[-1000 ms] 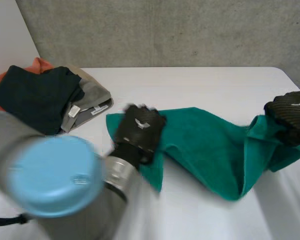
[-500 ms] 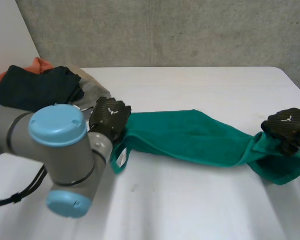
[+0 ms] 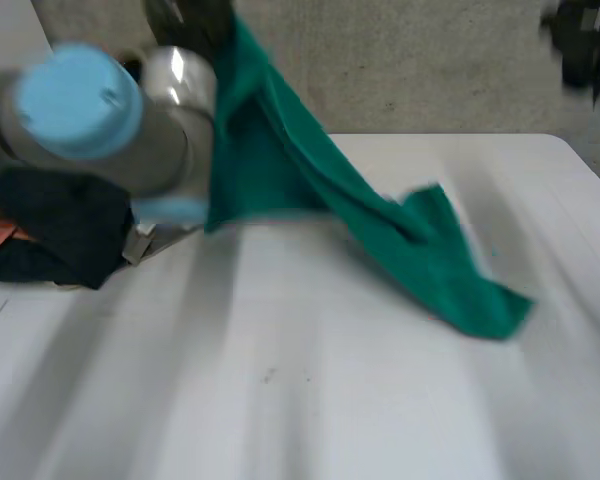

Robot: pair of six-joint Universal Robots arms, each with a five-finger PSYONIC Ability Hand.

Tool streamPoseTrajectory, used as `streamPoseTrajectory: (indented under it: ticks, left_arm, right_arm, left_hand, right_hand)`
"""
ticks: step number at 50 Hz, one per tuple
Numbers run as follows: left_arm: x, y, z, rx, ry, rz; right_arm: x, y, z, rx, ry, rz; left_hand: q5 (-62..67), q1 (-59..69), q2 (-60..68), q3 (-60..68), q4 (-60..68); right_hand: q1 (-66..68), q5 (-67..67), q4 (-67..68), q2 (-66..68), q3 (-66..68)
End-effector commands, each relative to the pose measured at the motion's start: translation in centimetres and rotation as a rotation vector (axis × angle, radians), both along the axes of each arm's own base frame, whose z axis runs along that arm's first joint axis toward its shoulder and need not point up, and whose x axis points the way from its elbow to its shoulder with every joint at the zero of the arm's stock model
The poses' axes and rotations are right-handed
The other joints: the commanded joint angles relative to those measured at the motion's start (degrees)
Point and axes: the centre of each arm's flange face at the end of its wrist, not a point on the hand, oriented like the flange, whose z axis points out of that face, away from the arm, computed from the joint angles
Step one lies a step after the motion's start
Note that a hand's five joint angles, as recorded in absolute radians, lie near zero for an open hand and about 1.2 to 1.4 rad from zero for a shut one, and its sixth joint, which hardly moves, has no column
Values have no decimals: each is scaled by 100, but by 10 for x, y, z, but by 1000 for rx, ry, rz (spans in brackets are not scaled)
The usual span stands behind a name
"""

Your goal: Fold the laundry.

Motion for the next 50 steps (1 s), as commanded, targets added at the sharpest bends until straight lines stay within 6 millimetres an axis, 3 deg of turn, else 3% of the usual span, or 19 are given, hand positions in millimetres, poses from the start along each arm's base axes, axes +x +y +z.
streamPoseTrajectory:
  ticks: [1,3,6,8,11,15,19,22,28,31,39,47,49,50]
  left_arm:
    - [19,3,40,-80,92,-14]
    - [20,3,24,-18,58,-14]
    - [21,4,-16,113,-15,-13]
    - [23,10,-45,198,-67,-18]
    - [25,22,-66,255,-116,-39]
    - [29,38,-81,303,-166,-76]
    - [36,53,-68,295,-166,-77]
    - [39,67,-42,245,-139,-85]
    - [48,107,22,141,-90,-120]
    - [52,122,44,110,-75,-134]
    - [49,164,67,75,-57,-214]
    - [39,187,66,76,-59,-274]
    - [38,188,67,75,-58,-277]
    - [38,187,66,77,-58,-276]
  right_arm:
    - [8,13,38,-142,-168,91]
    - [8,15,27,-68,-160,87]
    - [9,21,-3,119,-139,81]
    - [9,28,-30,264,-125,76]
    - [9,41,-59,425,-110,65]
    - [8,51,-85,588,-136,60]
    - [11,54,-104,724,-255,75]
    - [22,57,-113,792,-331,121]
    - [63,64,-132,917,-440,297]
    - [84,66,-139,940,-460,363]
    - [142,81,-162,981,-501,511]
    - [180,92,-180,990,-587,600]
    - [182,93,-186,1004,-599,602]
    - [183,94,-189,1022,-606,605]
  left_hand:
    - [1399,1478,1134,1156,1125]
    - [1399,1478,1134,1156,1125]
    - [1399,1478,1134,1156,1125]
    - [1399,1478,1134,1156,1125]
    - [1399,1478,1134,1156,1125]
    - [1399,1478,1134,1156,1125]
    - [1399,1478,1134,1156,1125]
    - [1399,1478,1134,1156,1125]
    - [1399,1478,1134,1156,1125]
    - [1399,1478,1134,1156,1125]
    - [1399,1478,1134,1156,1125]
    - [1399,1478,1134,1156,1125]
    - [1399,1478,1134,1156,1125]
    - [1399,1478,1134,1156,1125]
  right_hand:
    - [1439,1348,1317,1325,1309]
    - [1355,1265,1233,1241,1225]
    - [484,393,362,370,354]
    - [-1447,-1538,-1569,-1561,-1577]
    - [-3566,-3656,-3687,-3679,-3696]
    - [-4731,-4821,-4853,-4845,-4861]
    - [-5170,-5261,-5292,-5284,-5300]
    - [-5289,-5380,-5411,-5403,-5419]
    - [-5315,-5405,-5437,-5429,-5445]
    - [-5315,-5405,-5437,-5429,-5445]
    - [-5315,-5405,-5437,-5429,-5445]
    - [-5315,-5405,-5437,-5429,-5445]
    - [-4136,-4227,-4258,-4250,-4266]
    - [-2730,-2821,-2852,-2844,-2860]
